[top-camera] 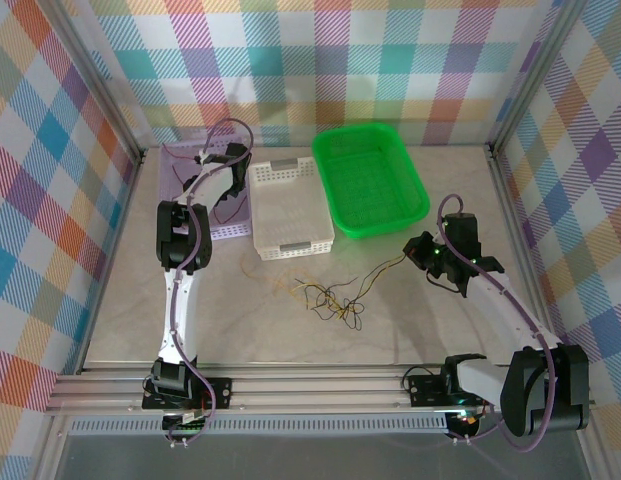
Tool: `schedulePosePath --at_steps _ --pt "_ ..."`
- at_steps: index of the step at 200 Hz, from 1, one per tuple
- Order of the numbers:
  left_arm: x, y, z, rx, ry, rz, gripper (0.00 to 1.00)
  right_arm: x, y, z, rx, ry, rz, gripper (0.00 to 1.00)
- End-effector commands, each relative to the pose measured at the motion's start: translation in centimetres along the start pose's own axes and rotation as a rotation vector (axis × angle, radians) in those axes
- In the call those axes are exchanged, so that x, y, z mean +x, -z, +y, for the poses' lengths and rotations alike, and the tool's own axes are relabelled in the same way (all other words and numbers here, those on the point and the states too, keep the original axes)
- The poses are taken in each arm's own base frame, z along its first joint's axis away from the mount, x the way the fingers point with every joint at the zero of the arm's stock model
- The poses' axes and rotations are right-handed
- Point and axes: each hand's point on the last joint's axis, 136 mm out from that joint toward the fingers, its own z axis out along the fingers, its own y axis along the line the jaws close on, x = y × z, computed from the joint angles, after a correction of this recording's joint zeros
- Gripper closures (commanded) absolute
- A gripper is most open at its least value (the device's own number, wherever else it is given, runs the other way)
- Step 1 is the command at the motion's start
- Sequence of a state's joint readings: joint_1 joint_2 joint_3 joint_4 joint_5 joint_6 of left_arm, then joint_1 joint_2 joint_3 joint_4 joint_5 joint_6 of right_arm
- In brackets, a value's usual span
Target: Untangle the cables
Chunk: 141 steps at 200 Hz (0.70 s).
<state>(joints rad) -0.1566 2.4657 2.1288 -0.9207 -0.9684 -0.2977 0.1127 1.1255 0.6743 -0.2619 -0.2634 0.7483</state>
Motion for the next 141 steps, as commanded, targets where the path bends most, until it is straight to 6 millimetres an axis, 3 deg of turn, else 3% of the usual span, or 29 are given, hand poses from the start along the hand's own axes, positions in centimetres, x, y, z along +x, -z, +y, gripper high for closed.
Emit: schedulePosePath --at_steps 1,87,104,124,128,141 --pt "-1.1 1.2 0.7 0.015 0.019 -0.019 0.60 -0.3 0.1 1.0 -0.032 0.017 -0.006 1.00" --pt "-3.0 4.1 3.3 0.078 0.086 -0.044 0.26 -0.3 0.2 1.0 -0.028 0.024 -0.007 1.00" --pt "-3.4 5.0 4.1 0.106 0.111 -0.052 0.14 -0.3 0.3 1.0 -0.028 0.027 -0.008 1.00" --pt "-3.8 6.2 4.8 0.152 0.138 -0.063 0.07 -0.2 0.4 1.0 -0.027 0.031 -0.008 1.00" --pt "-4.0 6.5 5.1 0.158 0.143 -0.068 0.01 -0.3 0.5 1.1 -0.028 0.033 -0.011 1.00" --pt "-4.1 7.1 5.6 0.178 0.152 -0.073 0.00 -0.3 0.6 1.1 -0.028 0.037 -0.012 1.00"
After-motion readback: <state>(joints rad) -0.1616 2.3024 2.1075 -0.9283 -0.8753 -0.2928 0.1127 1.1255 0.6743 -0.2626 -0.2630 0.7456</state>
